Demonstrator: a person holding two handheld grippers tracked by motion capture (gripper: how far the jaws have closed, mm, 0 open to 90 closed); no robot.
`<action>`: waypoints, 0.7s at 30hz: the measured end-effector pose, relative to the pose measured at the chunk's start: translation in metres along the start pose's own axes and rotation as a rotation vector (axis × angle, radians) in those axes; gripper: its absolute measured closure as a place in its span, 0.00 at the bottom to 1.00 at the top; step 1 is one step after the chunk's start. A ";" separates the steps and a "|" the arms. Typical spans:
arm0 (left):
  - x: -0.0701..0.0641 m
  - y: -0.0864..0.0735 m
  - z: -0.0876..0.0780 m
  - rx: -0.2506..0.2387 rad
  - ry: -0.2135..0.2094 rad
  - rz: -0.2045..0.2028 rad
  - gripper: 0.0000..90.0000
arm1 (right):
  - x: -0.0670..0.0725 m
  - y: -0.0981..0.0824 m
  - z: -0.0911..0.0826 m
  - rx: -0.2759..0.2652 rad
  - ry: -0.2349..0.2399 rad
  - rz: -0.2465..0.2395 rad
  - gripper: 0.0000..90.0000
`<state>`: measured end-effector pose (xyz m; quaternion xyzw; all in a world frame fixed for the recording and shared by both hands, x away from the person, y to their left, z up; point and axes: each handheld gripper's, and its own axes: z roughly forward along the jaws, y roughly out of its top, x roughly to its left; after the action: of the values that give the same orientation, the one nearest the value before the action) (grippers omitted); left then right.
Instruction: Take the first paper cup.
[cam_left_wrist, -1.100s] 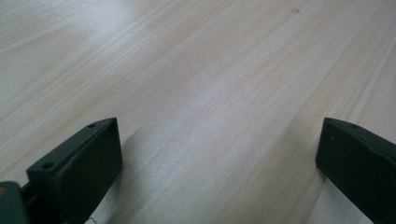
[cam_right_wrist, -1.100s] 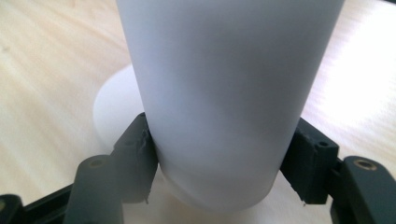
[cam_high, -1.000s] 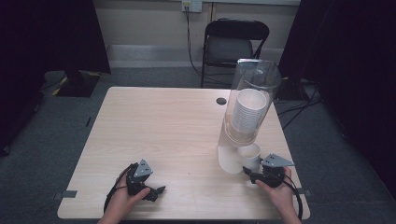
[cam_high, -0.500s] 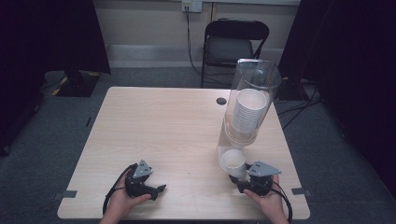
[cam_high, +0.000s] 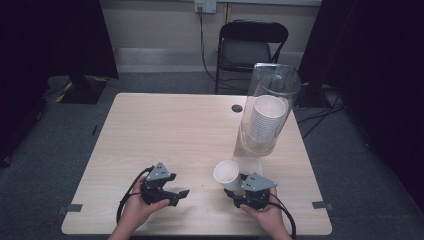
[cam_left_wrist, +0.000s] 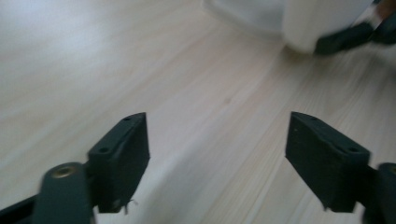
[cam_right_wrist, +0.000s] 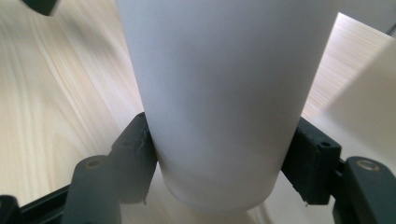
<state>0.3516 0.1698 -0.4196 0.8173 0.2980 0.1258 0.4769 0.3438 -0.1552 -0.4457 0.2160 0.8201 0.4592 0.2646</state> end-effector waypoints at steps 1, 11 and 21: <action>0.000 0.007 -0.002 -0.016 -0.022 -0.010 0.28 | 0.001 0.002 0.003 -0.005 -0.003 0.006 0.37; -0.003 0.049 -0.003 -0.134 -0.103 -0.066 0.40 | 0.016 0.015 0.020 -0.023 0.044 -0.044 0.37; -0.010 0.057 0.012 -0.093 -0.109 -0.113 0.55 | 0.022 0.018 0.022 -0.040 0.059 -0.081 0.37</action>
<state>0.3707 0.1348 -0.3764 0.7818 0.3110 0.0679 0.5362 0.3435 -0.1195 -0.4454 0.1637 0.8262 0.4707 0.2628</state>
